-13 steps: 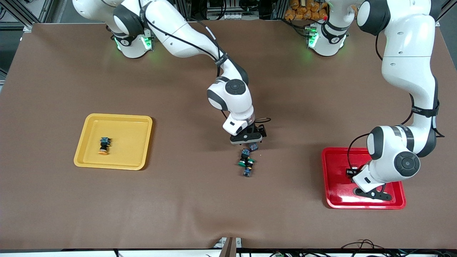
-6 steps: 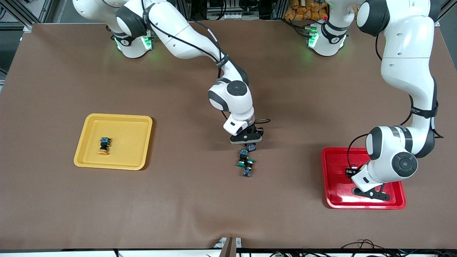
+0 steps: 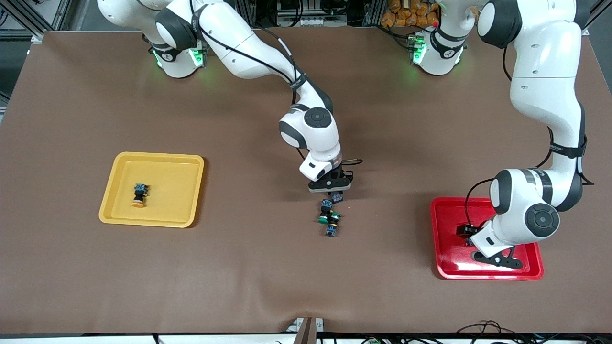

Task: Place red and yellow buttons in trays
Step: 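Place the red button in the red tray while the right gripper grasps a yellow button, then lift the yellow button with the right gripper while the left gripper withdraws, then carry the yellow button over the yellow tray and lower it with the right gripper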

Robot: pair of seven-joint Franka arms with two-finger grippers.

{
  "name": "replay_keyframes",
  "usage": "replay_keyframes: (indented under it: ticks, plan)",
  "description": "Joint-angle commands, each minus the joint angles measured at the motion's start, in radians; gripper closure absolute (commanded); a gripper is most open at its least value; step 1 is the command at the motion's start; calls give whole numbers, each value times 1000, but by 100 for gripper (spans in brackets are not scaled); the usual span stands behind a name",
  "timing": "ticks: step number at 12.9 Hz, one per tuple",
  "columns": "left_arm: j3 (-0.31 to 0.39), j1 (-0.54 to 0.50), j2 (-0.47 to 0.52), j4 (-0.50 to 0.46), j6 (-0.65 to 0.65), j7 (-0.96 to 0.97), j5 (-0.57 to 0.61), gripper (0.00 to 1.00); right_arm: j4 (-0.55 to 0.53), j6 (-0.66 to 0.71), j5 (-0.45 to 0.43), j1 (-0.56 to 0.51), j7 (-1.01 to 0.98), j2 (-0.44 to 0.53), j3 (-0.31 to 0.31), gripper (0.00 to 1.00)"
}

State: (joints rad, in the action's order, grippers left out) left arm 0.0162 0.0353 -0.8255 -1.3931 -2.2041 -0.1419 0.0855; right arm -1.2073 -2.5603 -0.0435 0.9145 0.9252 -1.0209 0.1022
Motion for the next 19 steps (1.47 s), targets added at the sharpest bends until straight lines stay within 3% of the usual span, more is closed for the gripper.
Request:
replay_keyframes:
  ticks: [1,5,8,11,16,19]
  plan:
    - [-7,8,32,3,3,13,10,0,26,15,-6,-9,69,18,5,100]
    - [-22,6,89,8,6,105,8,0,26,63,203,-90,89,114,8,100]
    - [-24,6,185,5,84,129,-1,0,17,196,195,-221,46,159,11,100]
    - [-36,5,319,-1,234,188,-16,0,-12,424,194,-398,-156,241,16,100]
    - [-50,-5,491,-1,429,203,-53,0,-332,436,202,-627,-579,427,16,100]
    - [-51,-2,572,-1,518,231,-53,0,-579,334,200,-696,-717,550,16,100]
